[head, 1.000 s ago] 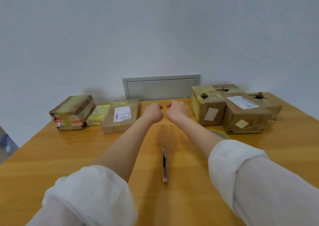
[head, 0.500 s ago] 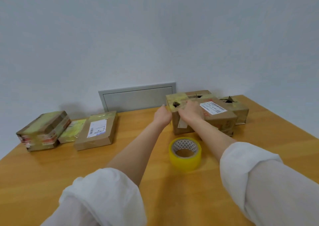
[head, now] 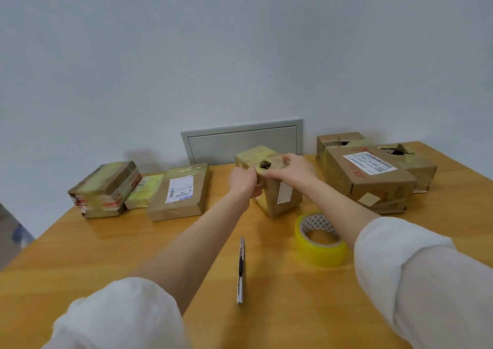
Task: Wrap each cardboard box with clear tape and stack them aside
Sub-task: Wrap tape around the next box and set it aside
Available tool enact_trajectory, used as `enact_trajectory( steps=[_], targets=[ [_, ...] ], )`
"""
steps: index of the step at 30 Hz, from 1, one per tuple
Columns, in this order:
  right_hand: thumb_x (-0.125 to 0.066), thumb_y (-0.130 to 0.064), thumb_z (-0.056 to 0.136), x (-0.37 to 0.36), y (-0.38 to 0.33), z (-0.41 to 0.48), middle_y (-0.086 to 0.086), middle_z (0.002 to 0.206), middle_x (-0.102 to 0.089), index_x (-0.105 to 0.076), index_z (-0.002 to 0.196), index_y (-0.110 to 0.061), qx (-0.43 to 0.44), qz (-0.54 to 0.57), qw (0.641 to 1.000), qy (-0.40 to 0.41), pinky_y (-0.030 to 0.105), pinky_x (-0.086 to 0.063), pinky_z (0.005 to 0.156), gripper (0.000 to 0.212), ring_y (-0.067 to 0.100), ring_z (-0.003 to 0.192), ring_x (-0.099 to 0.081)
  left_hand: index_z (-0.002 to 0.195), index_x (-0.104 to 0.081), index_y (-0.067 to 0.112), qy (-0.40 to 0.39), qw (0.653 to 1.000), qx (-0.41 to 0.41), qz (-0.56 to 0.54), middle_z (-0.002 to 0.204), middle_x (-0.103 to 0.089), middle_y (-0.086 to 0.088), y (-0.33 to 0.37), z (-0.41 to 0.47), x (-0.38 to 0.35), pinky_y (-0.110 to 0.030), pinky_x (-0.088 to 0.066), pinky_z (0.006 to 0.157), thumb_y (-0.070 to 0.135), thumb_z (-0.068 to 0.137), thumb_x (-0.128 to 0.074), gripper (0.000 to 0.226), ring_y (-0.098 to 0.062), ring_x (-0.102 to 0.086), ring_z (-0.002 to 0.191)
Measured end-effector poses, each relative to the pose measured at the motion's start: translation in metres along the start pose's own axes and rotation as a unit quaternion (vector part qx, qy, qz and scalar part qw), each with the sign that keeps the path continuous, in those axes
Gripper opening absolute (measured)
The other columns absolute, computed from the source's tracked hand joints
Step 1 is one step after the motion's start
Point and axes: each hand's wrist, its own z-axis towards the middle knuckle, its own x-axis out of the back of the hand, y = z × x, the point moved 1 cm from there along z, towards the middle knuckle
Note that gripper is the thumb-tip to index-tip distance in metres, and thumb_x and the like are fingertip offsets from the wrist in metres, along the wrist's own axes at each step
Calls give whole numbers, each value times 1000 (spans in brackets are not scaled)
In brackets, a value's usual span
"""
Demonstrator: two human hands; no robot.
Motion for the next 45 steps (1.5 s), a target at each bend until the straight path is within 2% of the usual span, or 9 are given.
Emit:
enact_trajectory(
  steps=[6, 12, 16, 20, 25, 29, 35, 40, 45],
  targets=[
    [-78, -35, 74, -20, -9, -13, 10, 155, -19, -33, 148, -18, 58, -63, 994, -71, 38, -33, 109, 89, 29, 140, -27, 116, -61, 2, -13, 1000, -12, 24, 101, -67, -11, -7, -15, 53, -29, -57, 67, 10, 97, -47, 25, -22, -65, 86],
    [-78, -24, 78, -21, -6, -10, 14, 147, -36, -27, 149, -14, 26, -35, 999, -22, 38, -41, 102, 88, 30, 131, -41, 139, -40, 8, 103, 979, -49, 169, 137, -47, -12, 0, 17, 77, -39, -42, 98, 17, 93, -48, 47, -31, -46, 123],
    [-75, -19, 80, -23, -4, -12, 8, 136, -52, -34, 146, -14, -8, -5, 1000, -17, 28, -45, 81, 78, 26, 120, -52, 133, -44, 2, 20, 996, 26, 86, 107, -53, -9, 1, 17, 69, -32, -34, 81, 25, 97, -49, 43, -26, -45, 100],
    [-74, -17, 80, -24, -24, -18, 5, 134, -56, -46, 139, -15, 29, 35, 999, 4, 30, -45, 91, 65, 23, 121, -53, 128, -49, 7, 15, 1000, 19, 7, 126, -52, -8, 10, 6, 61, -33, -36, 85, 24, 95, -52, 37, -27, -47, 117],
    [-78, -36, 77, -36, -36, -28, 8, 145, -42, -32, 147, -15, 26, -3, 1000, 1, 40, -42, 101, 87, 28, 131, -43, 93, -56, 14, 74, 996, -44, 15, 91, -54, -2, -1, 2, 72, -34, -45, 78, 11, 97, -40, 17, -18, -51, 81],
    [-80, -47, 72, -51, -34, -21, 10, 152, -23, -21, 151, -21, 21, -28, 999, -15, 45, -39, 104, 102, 32, 135, -35, 128, -52, 9, 150, 984, -66, 71, 122, -58, -9, -11, 18, 96, -36, -47, 80, 13, 98, -38, 33, -25, -55, 100],
    [-69, -36, 81, -61, -28, 2, 8, 148, -24, -41, 140, -27, 31, -55, 998, -13, 32, -44, 79, 66, 30, 117, -49, 148, -25, 6, 91, 990, -17, 102, 149, -35, -12, -9, 69, 98, -42, -34, 106, 28, 98, -45, 58, -32, -36, 135],
    [-68, -26, 77, -48, -18, 11, 0, 130, -55, -50, 133, -27, 17, -5, 1000, 5, 32, -49, 86, 59, 19, 108, -53, 121, -54, 2, 65, 995, 5, 78, 107, -57, -10, -12, 76, 82, -38, -45, 86, 33, 95, -48, 40, -28, -54, 98],
    [-65, -26, 81, -31, -32, -16, -1, 128, -58, -53, 131, -25, 52, 48, 997, 34, 39, -49, 94, 51, 20, 113, -53, 99, -56, 9, 111, 986, -75, 96, 107, -63, -14, 6, 43, 101, -37, -49, 75, 28, 94, -45, 22, -24, -59, 87]
  ],
)
